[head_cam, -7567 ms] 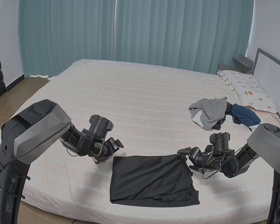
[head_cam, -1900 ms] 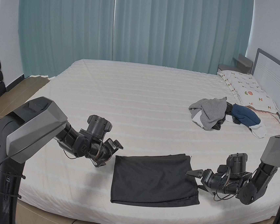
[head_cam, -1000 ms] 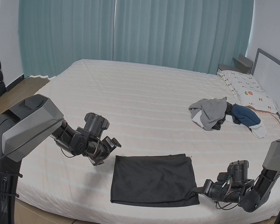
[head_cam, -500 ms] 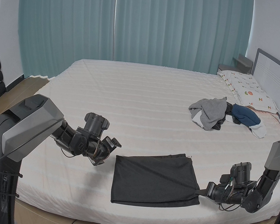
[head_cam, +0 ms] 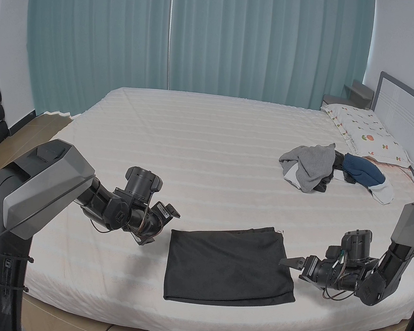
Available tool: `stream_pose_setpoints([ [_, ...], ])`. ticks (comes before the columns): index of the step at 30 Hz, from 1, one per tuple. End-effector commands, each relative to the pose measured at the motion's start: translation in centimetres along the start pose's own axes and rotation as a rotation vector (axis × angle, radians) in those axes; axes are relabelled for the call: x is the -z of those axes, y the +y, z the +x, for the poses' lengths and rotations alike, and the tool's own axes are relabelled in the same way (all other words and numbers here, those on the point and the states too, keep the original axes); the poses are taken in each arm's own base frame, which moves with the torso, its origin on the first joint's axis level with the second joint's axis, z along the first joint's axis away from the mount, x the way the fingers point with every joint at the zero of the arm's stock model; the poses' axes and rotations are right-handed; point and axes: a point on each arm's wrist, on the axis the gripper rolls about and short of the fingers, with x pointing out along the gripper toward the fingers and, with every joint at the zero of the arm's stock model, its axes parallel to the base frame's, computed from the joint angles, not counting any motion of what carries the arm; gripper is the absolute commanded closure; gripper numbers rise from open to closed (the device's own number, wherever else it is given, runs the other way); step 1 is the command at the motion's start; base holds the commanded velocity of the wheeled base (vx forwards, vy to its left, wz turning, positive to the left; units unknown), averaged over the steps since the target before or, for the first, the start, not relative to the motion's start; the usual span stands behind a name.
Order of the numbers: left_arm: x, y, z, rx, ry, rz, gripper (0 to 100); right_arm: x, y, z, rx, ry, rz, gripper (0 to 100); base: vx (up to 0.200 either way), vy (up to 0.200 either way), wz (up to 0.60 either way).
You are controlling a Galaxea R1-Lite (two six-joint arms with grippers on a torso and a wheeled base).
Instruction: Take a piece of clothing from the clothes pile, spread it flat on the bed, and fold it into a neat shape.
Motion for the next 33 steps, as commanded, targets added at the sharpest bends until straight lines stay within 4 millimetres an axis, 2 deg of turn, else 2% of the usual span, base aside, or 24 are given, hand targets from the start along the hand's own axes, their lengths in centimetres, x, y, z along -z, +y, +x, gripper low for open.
stream_pose_setpoints([
  [1, 0.0, 0.0, 0.1, -0.002, 0.0, 0.0, 0, -2.4, -0.1, 3.8, 0.005, -0.013, 0.007, 0, 0.0, 0.0, 0.0],
  [9, 0.1, 0.1, 0.1, -0.004, 0.0, 0.001, 0, -5.4, 0.2, 8.5, -0.013, -0.036, 0.091, 0, 0.0, 0.0, 0.0],
  [16, 0.1, 0.1, 0.1, -0.005, -0.002, 0.004, 0, -6.4, 0.3, 9.9, -0.012, -0.033, 0.105, 0, 0.0, 0.0, 0.0],
  [17, 0.1, 0.1, 0.1, -0.006, -0.003, 0.004, 0, -6.4, 0.2, 10.1, -0.01, -0.032, 0.107, 100, 0.0, 0.0, 0.0],
  [25, 0.2, 0.1, 0.1, -0.006, -0.002, 0.005, 0, -7.0, -0.1, 11.1, 0.011, -0.072, 0.103, 100, 0.0, 0.0, 0.0],
  [33, 0.2, 0.0, 0.1, -0.006, -0.003, 0.007, 0, -8.2, -0.3, 10.8, 0.003, -0.108, 0.107, 100, 0.0, 0.0, 0.0],
])
